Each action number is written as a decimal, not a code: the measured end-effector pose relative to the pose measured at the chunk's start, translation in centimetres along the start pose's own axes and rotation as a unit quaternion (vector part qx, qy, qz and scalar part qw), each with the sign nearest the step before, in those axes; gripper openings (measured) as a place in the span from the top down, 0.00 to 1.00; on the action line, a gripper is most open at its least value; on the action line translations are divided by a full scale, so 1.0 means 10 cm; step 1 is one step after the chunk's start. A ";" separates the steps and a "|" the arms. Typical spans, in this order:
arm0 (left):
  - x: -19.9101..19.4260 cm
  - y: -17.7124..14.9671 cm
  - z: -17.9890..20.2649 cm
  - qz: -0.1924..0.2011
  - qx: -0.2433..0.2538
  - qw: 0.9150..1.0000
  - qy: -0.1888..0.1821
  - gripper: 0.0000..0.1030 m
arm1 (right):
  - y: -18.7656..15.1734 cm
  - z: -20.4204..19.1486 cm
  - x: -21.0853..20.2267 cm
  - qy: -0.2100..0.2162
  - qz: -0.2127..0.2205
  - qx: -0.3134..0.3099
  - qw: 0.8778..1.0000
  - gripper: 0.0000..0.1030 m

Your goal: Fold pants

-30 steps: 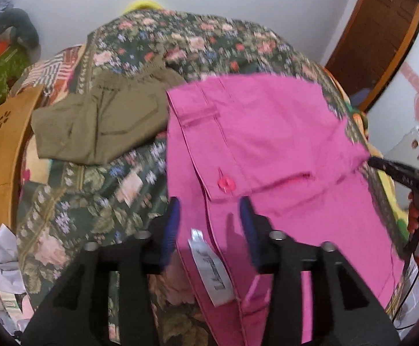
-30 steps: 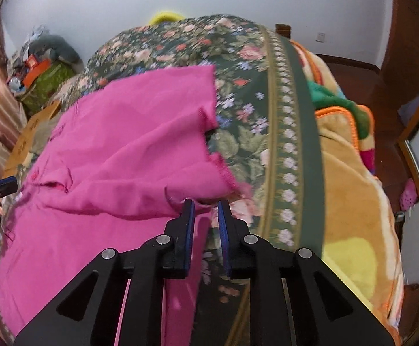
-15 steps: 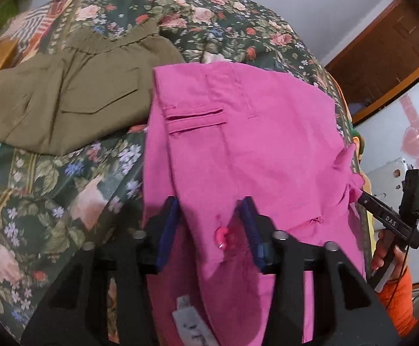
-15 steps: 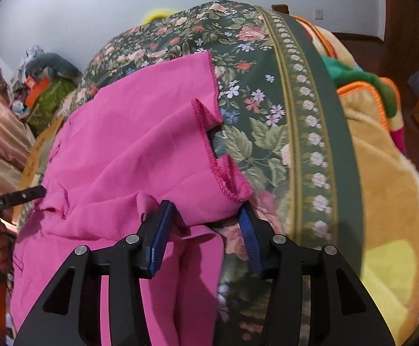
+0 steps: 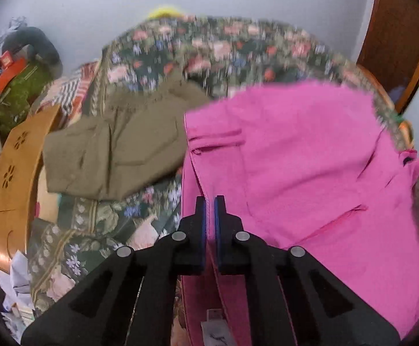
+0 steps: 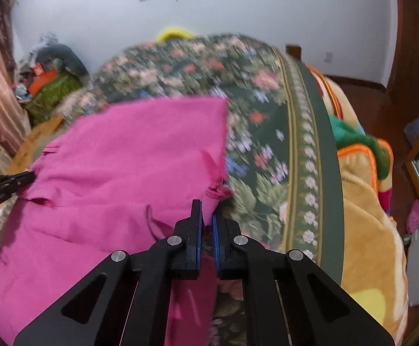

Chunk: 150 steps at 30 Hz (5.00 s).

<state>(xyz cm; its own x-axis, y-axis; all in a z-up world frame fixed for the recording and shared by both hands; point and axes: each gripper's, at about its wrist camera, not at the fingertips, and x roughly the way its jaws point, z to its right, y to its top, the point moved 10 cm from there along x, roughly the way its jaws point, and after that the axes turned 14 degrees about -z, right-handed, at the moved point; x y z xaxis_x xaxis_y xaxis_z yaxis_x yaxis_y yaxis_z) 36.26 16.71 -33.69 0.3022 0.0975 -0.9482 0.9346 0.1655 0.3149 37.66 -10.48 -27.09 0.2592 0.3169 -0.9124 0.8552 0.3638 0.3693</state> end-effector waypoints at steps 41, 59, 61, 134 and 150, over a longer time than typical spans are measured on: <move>0.53 0.91 0.01 -0.040 0.016 0.990 -0.136 0.49 | 1.11 -0.01 0.50 0.026 0.013 -0.005 1.000 0.65; -0.51 1.14 0.13 0.085 0.028 0.992 -0.089 0.87 | 1.35 -0.22 -0.38 -0.039 0.112 -0.052 0.992 0.97; -0.72 1.16 0.14 0.106 0.033 0.990 -0.081 0.87 | 1.39 -0.26 -0.62 -0.033 0.132 -0.048 0.990 0.97; -1.06 -1.72 1.09 0.017 0.239 0.971 0.024 0.48 | -1.70 -1.43 -0.58 -0.001 -0.064 -0.216 0.974 0.62; -1.28 -1.71 1.09 0.023 0.199 0.978 -0.052 0.86 | -1.57 -1.56 -0.84 0.041 -0.014 -0.199 0.979 0.95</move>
<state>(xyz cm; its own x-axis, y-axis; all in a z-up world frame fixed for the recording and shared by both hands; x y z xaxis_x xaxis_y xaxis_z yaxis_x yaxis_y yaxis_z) 18.47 1.89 -27.43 0.3439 -0.0084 -0.9390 0.9125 -0.2331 0.3363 15.07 -5.21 -22.53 0.1869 0.3660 -0.9116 0.6142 0.6807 0.3992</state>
